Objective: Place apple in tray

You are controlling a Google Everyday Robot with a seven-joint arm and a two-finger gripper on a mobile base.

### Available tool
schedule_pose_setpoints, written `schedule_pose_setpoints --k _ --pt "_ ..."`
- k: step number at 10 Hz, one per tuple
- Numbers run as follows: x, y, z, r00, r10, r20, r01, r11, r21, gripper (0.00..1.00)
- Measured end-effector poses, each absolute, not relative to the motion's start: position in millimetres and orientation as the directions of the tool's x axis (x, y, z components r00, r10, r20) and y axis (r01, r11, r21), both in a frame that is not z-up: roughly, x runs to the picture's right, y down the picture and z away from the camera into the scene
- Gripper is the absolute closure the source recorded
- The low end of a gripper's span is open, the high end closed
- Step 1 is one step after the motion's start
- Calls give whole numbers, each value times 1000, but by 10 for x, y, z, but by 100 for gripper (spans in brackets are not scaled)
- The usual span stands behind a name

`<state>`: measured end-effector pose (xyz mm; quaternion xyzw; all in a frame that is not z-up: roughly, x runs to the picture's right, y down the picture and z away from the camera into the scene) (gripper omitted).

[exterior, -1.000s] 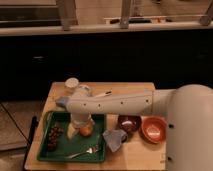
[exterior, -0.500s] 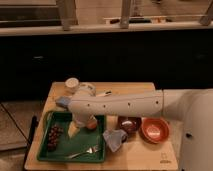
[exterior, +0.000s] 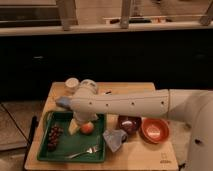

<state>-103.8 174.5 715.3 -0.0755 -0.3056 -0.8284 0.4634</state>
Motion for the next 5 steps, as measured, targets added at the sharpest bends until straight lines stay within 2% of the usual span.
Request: schedule_pose_setpoints --k 5 --pt "-972 1535 7200 -559 -730 393 810 -381 446 20"
